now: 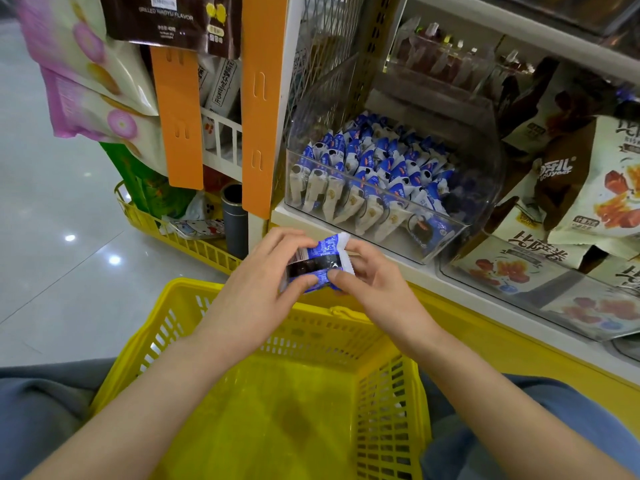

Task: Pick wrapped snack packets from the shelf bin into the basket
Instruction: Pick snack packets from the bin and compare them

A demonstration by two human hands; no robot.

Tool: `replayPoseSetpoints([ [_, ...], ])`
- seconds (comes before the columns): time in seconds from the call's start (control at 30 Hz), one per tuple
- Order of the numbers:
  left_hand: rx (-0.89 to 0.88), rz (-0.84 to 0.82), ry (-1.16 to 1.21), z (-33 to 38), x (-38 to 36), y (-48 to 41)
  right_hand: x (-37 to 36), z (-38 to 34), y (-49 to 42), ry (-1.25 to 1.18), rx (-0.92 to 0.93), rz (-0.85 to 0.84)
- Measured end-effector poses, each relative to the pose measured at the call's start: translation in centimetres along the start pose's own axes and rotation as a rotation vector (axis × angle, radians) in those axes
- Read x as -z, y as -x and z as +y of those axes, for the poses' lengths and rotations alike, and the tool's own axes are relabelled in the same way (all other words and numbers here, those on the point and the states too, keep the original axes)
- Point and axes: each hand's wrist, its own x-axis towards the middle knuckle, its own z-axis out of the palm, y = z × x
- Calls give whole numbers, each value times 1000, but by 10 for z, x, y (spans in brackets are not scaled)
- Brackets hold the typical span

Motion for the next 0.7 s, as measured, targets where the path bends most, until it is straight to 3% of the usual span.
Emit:
replayPoseSetpoints([
  [0.27,12,-122,-2,-6,-4,0,3,12,0,-82,-204,106],
  [0.43,3,-167,-60,-6,-2,2,-1,12,4,-29,-159,73],
  [0.7,44,-95,-115,3,-2,6,-13,12,3,189,-33,143],
])
